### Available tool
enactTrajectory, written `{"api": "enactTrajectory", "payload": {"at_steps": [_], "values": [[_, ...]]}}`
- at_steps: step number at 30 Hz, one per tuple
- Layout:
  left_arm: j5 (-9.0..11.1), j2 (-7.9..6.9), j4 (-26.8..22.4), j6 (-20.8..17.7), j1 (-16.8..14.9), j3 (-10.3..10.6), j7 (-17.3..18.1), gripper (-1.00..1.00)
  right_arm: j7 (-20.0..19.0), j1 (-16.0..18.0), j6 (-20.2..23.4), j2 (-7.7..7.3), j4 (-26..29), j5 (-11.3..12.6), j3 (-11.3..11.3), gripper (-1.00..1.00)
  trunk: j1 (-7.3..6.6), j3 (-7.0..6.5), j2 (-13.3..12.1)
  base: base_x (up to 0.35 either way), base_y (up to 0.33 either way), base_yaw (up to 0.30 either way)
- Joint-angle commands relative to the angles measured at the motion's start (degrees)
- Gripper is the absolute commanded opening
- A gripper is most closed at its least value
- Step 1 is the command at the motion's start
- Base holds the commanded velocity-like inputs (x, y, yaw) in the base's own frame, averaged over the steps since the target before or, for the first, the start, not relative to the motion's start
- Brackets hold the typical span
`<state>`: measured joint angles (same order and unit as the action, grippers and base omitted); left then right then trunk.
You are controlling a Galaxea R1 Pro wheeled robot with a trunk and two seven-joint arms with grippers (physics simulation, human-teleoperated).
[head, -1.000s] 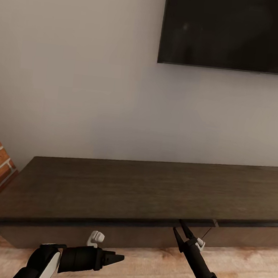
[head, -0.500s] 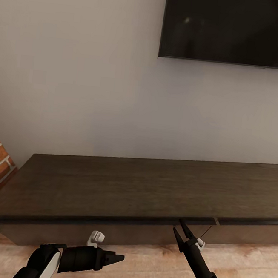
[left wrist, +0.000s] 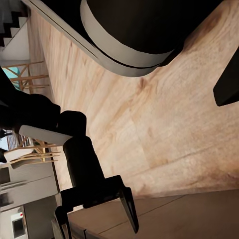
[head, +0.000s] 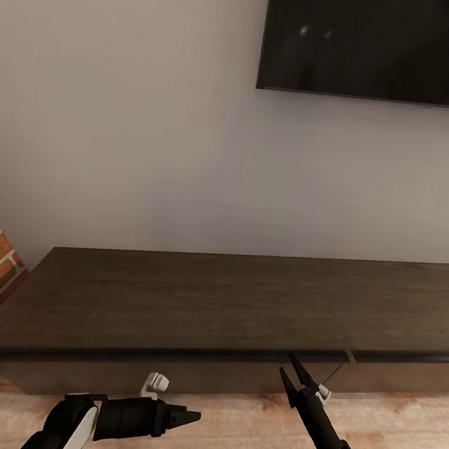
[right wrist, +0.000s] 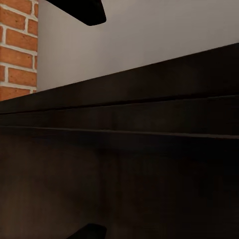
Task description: Place each of the two pumpkins and all three candles from the living room inside a cabinet in the living room (use any cabinet), then make sure every cabinet is closed, and position the cauldron so it is next to a table in the living room.
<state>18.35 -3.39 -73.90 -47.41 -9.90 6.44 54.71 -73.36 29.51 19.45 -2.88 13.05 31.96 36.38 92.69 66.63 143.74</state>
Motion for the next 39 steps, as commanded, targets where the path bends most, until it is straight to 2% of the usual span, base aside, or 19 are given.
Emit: {"api": "enactTrajectory", "payload": {"at_steps": [1,32,33,39], "values": [[0.3,-0.04,0.0,-0.3,0.0,0.1,0.0,1.0,-0.1,0.0,0.6,-0.02,0.0,0.5,-0.2,1.0,-0.01,0.04,0.0,0.005,0.0,0.0],[0.2,-0.03,0.1,-0.3,0.0,0.1,0.0,1.0,-0.1,0.0,0.5,-0.02,0.0,0.5,-0.2,1.0,-0.01,0.04,0.0,0.024,0.0,0.0],[0.2,-0.04,0.1,-0.3,0.0,0.1,0.0,1.0,-0.1,0.0,0.5,-0.02,0.0,0.5,-0.2,-1.0,-0.01,0.04,0.0,0.004,0.0,0.0],[0.2,-0.04,0.1,-0.3,0.0,0.1,0.0,1.0,-0.1,0.0,0.5,-0.02,0.0,0.4,-0.2,-1.0,-0.01,0.04,0.0,0.001,0.0,0.0]]}}
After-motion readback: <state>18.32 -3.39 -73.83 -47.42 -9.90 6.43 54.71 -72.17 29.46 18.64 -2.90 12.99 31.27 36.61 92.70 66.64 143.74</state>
